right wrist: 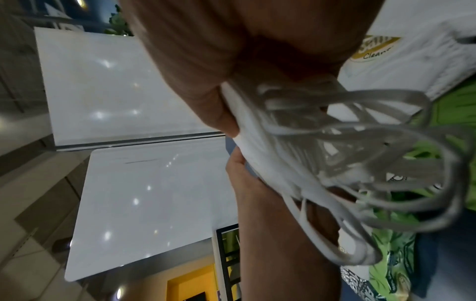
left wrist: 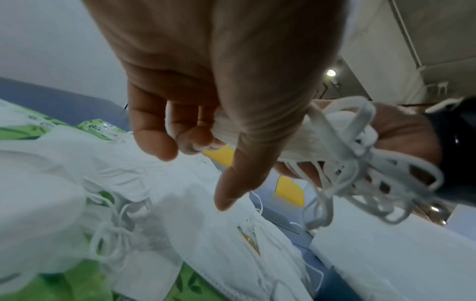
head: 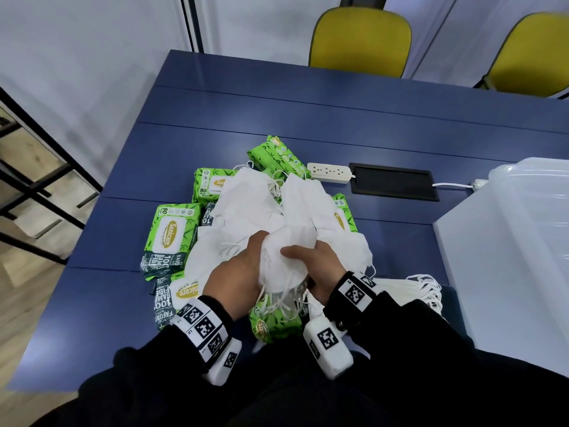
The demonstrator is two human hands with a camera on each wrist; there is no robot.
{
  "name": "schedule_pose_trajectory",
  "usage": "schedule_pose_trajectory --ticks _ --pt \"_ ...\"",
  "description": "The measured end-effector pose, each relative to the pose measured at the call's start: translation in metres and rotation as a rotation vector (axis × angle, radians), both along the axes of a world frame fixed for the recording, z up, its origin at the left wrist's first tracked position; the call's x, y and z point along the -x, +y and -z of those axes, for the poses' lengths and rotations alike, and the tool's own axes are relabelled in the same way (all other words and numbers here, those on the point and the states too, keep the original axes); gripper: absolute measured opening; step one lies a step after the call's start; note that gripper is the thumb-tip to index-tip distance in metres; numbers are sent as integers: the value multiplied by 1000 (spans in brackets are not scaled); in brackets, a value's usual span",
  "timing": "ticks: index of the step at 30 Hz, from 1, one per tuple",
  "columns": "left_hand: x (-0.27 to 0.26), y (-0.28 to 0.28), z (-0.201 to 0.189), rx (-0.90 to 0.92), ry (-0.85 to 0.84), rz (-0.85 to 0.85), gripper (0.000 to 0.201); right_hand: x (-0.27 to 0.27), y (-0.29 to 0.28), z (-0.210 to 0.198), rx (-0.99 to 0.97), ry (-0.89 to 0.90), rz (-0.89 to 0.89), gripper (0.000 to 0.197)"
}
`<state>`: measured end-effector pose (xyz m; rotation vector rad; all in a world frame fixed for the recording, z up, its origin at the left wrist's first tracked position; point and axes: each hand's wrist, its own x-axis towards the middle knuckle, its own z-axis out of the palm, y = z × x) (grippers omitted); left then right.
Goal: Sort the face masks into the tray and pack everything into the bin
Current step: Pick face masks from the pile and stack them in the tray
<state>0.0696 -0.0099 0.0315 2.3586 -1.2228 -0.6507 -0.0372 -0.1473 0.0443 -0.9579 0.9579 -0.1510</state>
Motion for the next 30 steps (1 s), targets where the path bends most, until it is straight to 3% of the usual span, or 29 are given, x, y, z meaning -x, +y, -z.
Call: schedule_pose_trajectory --ticks 3,5,8,11,13,15,17,20,24,28,30 --pt "-8 7 6 77 110 88 93 1 -2 -2 70 -3 7 29" --pt "-22 16 2 115 362 162 113 4 -5 -3 130 -16 -31 30" --pt "-40 28 -13 107 762 175 107 9 -6 -4 175 -52 -93 38" --pt "-35 22 -16 236 936 120 83 9 -2 -4 154 -87 -126 41" --pt "-25 15 -9 274 853 93 76 8 1 -5 155 -110 -165 35" --pt "-20 11 2 254 642 31 68 9 2 -5 194 -116 -239 36" --pt "-16 10 9 207 402 -10 58 12 0 -2 289 -96 -299 36" --pt "-7 7 11 211 266 5 45 12 -2 -3 496 -11 -410 34" --pt "-8 3 8 352 368 29 34 8 -1 -6 842 245 -765 53" --pt "-15 5 9 411 440 -24 34 15 -7 -5 825 251 -703 55" --pt "-20 10 14 459 627 -147 32 21 -14 0 817 249 -681 36"
